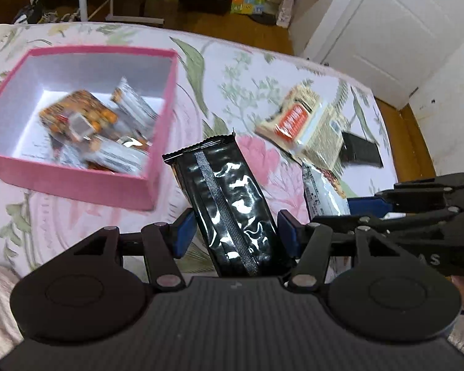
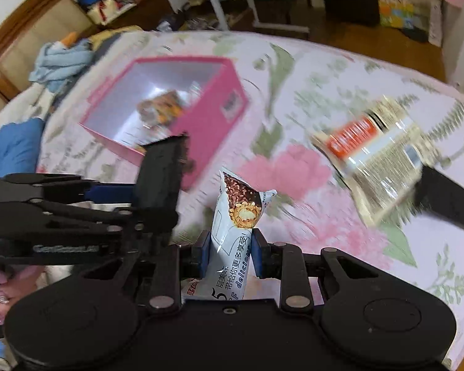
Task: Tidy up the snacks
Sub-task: 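Carry the black bar and wafer roll into the pink box while both grippers open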
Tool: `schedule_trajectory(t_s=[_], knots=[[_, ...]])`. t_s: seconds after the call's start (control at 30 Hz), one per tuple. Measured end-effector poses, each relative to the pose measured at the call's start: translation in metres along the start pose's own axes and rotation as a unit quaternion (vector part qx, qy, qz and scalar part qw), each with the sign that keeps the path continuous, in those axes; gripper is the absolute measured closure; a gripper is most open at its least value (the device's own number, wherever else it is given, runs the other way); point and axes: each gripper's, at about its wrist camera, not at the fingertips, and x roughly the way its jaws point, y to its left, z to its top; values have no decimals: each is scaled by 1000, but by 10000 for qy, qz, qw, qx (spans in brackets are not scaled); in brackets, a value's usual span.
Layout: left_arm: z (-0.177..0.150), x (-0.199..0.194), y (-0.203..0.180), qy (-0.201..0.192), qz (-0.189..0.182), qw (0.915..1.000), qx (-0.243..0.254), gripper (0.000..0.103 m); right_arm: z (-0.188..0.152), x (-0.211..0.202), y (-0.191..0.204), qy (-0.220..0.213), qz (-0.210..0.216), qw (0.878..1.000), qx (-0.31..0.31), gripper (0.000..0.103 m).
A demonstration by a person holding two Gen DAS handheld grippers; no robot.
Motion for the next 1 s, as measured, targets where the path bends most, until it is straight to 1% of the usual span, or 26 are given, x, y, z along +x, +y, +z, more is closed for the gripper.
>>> schedule_trajectory(t_s=[0.07,0.23,0.33,0.43,0.57,0.6,0.67,0.77,0.87,0.97,1.0], knots=[[8,-8,13,-37,-5,10000,-13,47,14,-3,18,-9,71,9998,-207,71],[29,-29,62,-215,69,9993,-304,47,56,-2,61,-184,82,9974,-688,71],[40,-39,91,-404,248,9980,-428,47,77,9,82,-280,221,9959,-829,71],[49,-40,118,-534,496,9957,-575,47,94,29,93,-343,404,9958,-749,71],[65,-23,150,-717,969,9906,-649,46,110,62,102,-433,444,9957,-682,71],[70,-14,158,-710,1152,9885,-678,46,114,71,103,-493,435,9957,-647,71],[76,-2,171,-737,1388,9849,-721,47,120,88,104,-636,443,9953,-579,71],[80,18,183,-683,1726,9797,-761,46,126,113,103,-779,347,9946,-594,71],[81,35,190,-615,1905,9757,-890,46,130,139,101,-741,388,9954,-469,71],[76,42,195,-589,1793,9752,-1155,46,132,158,100,-673,384,9963,-366,69],[74,42,196,-612,1768,9747,-1221,45,132,162,98,-653,402,9968,-247,66]])
